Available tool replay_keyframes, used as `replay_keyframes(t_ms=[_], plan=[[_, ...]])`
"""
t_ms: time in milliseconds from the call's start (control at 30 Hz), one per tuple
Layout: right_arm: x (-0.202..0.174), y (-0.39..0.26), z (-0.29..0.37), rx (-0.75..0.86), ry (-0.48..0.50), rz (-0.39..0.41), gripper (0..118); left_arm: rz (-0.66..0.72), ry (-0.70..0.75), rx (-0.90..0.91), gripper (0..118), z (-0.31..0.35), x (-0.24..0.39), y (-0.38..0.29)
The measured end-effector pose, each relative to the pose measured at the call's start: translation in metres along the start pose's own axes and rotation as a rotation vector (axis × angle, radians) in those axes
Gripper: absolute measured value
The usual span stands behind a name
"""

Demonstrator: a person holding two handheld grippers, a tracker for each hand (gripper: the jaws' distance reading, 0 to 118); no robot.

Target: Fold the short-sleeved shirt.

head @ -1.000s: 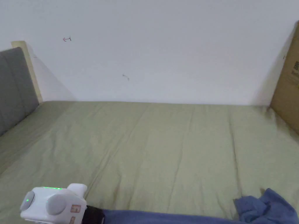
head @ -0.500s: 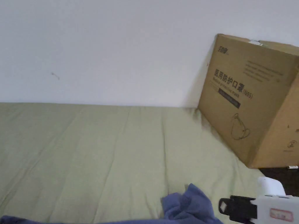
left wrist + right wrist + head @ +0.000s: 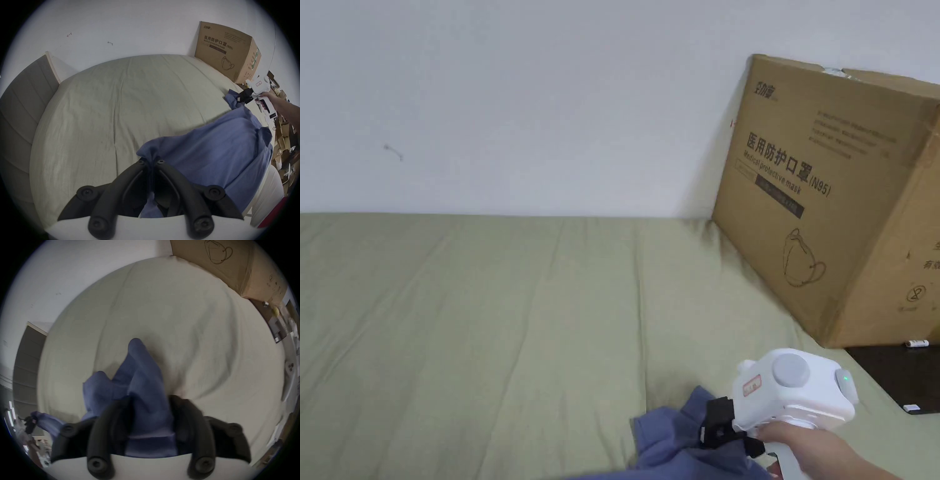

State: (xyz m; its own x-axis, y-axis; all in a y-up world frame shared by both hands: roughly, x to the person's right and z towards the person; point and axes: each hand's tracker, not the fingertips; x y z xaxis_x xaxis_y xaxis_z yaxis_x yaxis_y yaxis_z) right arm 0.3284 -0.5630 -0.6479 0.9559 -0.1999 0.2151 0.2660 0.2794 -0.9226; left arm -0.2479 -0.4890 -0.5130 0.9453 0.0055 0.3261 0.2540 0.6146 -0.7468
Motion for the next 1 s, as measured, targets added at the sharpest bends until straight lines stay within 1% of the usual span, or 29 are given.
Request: replay_keyframes(t_ms=[33, 67, 100, 200, 233, 267, 333, 367, 467, 567, 600, 700, 800, 900, 1000], plan=[[-0.003, -0.001, 0.0, 0.011, -0.056, 0.05, 31, 0.0, 0.001, -0.005, 5, -0.002, 0.001, -0.001], [-0.004, -0.001, 0.0, 0.005, -0.047, 0.09, 19, 0.005, 0.0, -0.008, 5, -0.003, 0.001, -0.002], [-0.004, -0.001, 0.001, -0.002, -0.017, 0.122, 1, 0.012, 0.0, -0.013, 5, -0.005, -0.001, -0.004], [-0.005, -0.017, 0.022, 0.051, 0.019, 0.118, 1, 0.03, 0.001, -0.023, 5, -0.006, 0.0, -0.005], [-0.003, -0.02, 0.031, 0.071, 0.071, 0.116, 1, 0.037, 0.003, -0.023, 5, -0.005, -0.001, -0.006], [0.001, -0.022, 0.042, 0.098, 0.097, 0.117, 1, 0.047, 0.008, -0.017, 5, -0.004, -0.001, -0.007], [0.008, -0.028, 0.071, 0.188, 0.119, 0.113, 1, 0.083, 0.016, 0.01, 5, 0.001, -0.002, -0.005], [0.013, -0.032, 0.086, 0.23, 0.112, 0.091, 1, 0.106, 0.019, 0.03, 5, 0.004, -0.004, -0.005], [0.028, -0.037, 0.124, 0.333, 0.129, 0.022, 1, 0.174, 0.037, 0.104, 5, 0.012, -0.006, 0.005], [0.04, -0.043, 0.15, 0.413, 0.197, -0.041, 1, 0.206, 0.024, 0.164, 5, 0.02, -0.007, 0.019], [0.041, -0.046, 0.157, 0.443, 0.203, -0.044, 1, 0.206, 0.024, 0.176, 5, 0.022, -0.006, 0.024], [0.033, -0.06, 0.177, 0.527, 0.168, -0.043, 1, 0.199, 0.013, 0.227, 5, 0.028, -0.005, 0.037], [0.031, -0.079, 0.188, 0.533, 0.171, -0.035, 1, 0.18, -0.004, 0.242, 5, 0.035, -0.004, 0.039], [0.034, -0.119, 0.192, 0.518, 0.171, -0.033, 1, 0.144, -0.029, 0.2, 5, 0.04, -0.002, 0.02], [0.047, -0.18, 0.195, 0.484, 0.152, -0.032, 1, 0.132, -0.088, 0.142, 5, 0.054, -0.001, -0.018]])
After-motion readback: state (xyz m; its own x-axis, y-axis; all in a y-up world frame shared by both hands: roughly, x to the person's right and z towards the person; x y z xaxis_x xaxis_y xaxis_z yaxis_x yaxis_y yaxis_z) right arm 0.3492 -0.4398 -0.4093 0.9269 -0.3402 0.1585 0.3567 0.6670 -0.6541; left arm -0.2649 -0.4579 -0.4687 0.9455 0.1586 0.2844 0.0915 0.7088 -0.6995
